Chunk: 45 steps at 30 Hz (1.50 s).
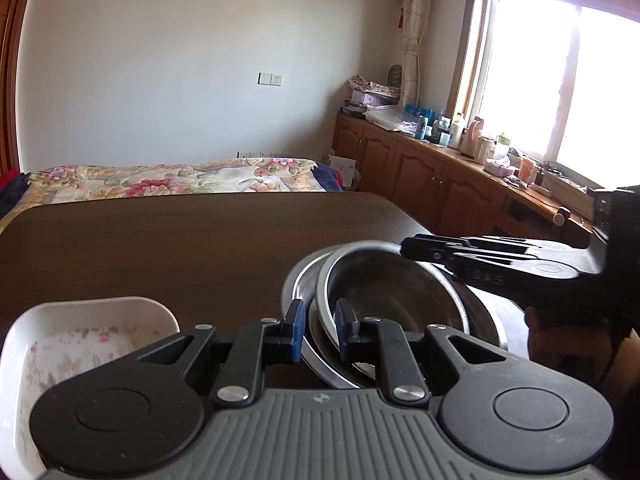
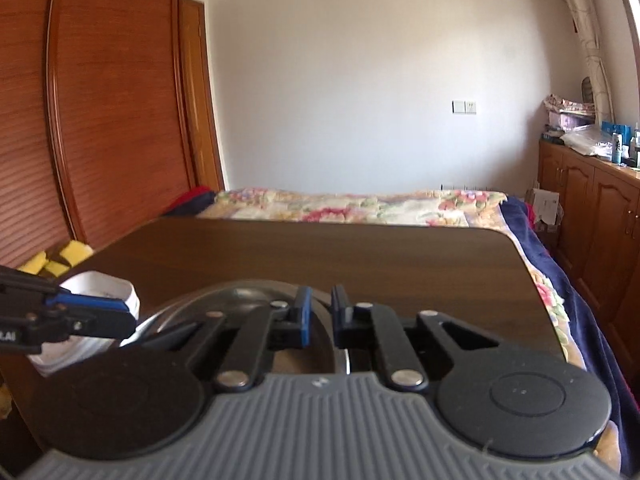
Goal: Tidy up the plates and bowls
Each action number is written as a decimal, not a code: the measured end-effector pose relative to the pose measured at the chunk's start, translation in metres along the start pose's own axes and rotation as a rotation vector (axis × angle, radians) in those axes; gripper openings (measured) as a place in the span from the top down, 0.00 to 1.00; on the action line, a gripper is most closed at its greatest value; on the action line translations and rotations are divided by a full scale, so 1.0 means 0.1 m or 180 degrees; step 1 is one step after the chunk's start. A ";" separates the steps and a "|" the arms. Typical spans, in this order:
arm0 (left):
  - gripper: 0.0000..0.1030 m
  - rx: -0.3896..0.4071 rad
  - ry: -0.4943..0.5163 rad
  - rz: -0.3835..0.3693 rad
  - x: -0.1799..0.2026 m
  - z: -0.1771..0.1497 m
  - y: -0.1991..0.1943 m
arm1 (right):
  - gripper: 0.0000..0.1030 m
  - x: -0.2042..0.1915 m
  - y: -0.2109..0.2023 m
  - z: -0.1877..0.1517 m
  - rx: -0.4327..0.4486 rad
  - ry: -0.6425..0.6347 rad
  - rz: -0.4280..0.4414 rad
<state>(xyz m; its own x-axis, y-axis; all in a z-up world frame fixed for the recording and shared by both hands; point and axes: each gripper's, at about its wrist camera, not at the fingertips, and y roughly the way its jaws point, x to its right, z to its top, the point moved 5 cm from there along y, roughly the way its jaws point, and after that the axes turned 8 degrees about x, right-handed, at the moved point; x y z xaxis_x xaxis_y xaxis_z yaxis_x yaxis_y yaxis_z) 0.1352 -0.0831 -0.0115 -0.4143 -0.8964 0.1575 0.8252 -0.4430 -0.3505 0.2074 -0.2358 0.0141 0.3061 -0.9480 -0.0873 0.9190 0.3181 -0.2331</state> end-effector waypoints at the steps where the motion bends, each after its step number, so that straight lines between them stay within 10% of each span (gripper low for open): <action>1: 0.83 0.0015 0.0005 -0.0003 0.02 0.00 -0.01 | 0.88 -0.01 -0.03 0.00 0.0006 -0.0002 0.0033; 9: 0.62 0.0137 0.0020 0.0088 0.00 -0.01 -0.05 | 0.86 0.00 -0.30 0.00 0.0164 0.0023 -0.0036; 13: 0.47 0.0195 0.0034 0.0181 -0.04 -0.05 -0.05 | 0.53 0.01 -0.37 -0.09 0.0212 -0.0043 -0.0175; 20: 0.34 0.0198 0.0076 0.0254 -0.06 -0.15 -0.02 | 0.37 0.08 -0.42 -0.22 0.0256 0.0082 -0.0322; 41: 0.37 0.0073 0.0100 0.0191 0.04 -0.31 0.11 | 0.29 0.06 -0.35 -0.41 0.0206 0.0322 -0.0352; 45: 0.45 0.0068 0.0080 0.0154 0.05 -0.31 0.12 | 0.41 0.03 -0.36 -0.43 0.0200 0.0224 -0.0329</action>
<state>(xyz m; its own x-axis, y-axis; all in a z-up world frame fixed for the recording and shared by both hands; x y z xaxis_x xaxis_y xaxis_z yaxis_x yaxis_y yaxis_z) 0.1315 -0.0926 -0.0433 -0.3831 -0.9162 0.1175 0.8524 -0.3997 -0.3372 0.1647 -0.2500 -0.0191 0.1928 -0.9720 -0.1342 0.9591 0.2156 -0.1834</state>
